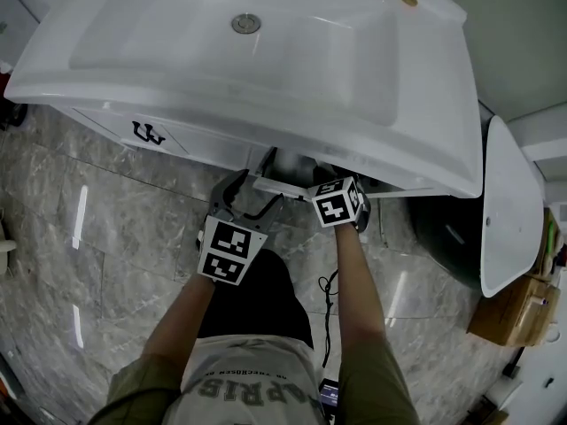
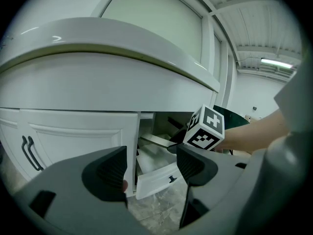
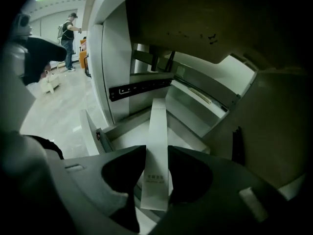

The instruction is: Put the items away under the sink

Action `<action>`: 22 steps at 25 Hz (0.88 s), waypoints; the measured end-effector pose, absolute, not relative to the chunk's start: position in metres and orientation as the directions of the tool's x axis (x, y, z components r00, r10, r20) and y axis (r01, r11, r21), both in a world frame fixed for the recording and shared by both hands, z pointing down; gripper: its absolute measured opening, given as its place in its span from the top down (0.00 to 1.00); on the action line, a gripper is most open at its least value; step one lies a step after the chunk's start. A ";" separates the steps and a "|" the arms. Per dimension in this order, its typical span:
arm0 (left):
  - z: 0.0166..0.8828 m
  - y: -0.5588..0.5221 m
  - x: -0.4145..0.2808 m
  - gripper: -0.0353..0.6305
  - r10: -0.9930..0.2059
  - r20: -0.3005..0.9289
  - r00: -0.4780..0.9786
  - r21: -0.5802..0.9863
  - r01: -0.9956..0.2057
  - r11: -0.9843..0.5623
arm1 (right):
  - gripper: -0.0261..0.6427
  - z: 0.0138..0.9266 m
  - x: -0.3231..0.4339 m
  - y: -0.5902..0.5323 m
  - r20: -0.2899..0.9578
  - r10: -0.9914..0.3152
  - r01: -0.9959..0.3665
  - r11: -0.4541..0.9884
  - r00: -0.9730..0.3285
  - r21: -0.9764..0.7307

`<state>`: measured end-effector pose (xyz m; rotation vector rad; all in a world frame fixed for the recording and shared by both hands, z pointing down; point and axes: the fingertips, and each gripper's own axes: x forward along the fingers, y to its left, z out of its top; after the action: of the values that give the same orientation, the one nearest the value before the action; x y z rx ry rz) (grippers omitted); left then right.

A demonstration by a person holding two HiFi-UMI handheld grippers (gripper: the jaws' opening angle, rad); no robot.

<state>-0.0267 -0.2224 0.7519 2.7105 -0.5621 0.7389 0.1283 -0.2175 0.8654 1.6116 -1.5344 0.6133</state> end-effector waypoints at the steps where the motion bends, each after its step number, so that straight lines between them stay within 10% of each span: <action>1: 0.753 -0.223 -0.025 0.49 -0.293 0.532 0.794 0.158 -0.433 -0.888 | 0.75 0.869 0.128 -0.218 0.812 -0.570 -0.970 0.097 0.130 0.224; 22: 0.788 -0.223 -0.012 0.46 -0.237 0.596 0.768 0.128 -0.382 -0.915 | 0.75 0.936 0.146 -0.210 0.963 -0.255 -0.860 0.469 0.085 0.200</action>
<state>-0.0118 -0.2232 0.7883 2.7213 -0.4843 0.8695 0.1463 -0.2102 0.9360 1.0399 -1.4573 0.6022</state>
